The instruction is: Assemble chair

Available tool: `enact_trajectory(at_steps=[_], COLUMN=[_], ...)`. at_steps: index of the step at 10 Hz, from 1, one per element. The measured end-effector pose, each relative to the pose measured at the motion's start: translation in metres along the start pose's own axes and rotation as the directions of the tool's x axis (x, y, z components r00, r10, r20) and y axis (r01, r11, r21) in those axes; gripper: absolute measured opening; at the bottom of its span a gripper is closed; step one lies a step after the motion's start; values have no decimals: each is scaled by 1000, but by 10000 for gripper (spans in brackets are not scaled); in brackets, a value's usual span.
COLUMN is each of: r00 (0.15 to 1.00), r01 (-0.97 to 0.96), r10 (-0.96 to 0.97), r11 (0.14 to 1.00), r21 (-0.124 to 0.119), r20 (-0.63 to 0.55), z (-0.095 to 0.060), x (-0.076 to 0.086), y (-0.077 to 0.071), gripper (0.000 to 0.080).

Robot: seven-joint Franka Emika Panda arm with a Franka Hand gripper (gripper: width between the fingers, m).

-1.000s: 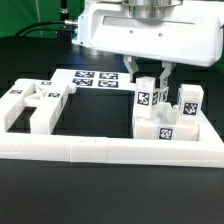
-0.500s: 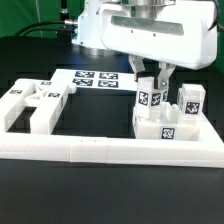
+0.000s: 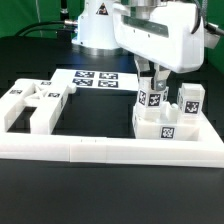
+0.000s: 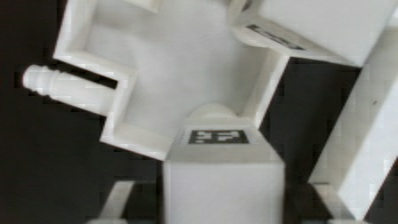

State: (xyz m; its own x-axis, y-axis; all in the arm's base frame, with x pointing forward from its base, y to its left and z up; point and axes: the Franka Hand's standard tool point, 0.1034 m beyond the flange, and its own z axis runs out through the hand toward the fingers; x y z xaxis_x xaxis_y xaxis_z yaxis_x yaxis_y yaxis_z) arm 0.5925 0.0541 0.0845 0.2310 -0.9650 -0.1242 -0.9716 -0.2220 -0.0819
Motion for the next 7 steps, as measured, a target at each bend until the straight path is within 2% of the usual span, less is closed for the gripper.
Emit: enact_trajectory(at_steps=[2, 4, 7], r00=[990, 972, 942], r01=[-132, -227, -329], r10=[131, 224, 326], r11=[991, 973, 944], r21=[27, 40, 35], r20=[45, 71, 77], z=[0, -1, 0], x=[4, 8, 6], y=[-1, -2, -2], gripper=[284, 284, 284])
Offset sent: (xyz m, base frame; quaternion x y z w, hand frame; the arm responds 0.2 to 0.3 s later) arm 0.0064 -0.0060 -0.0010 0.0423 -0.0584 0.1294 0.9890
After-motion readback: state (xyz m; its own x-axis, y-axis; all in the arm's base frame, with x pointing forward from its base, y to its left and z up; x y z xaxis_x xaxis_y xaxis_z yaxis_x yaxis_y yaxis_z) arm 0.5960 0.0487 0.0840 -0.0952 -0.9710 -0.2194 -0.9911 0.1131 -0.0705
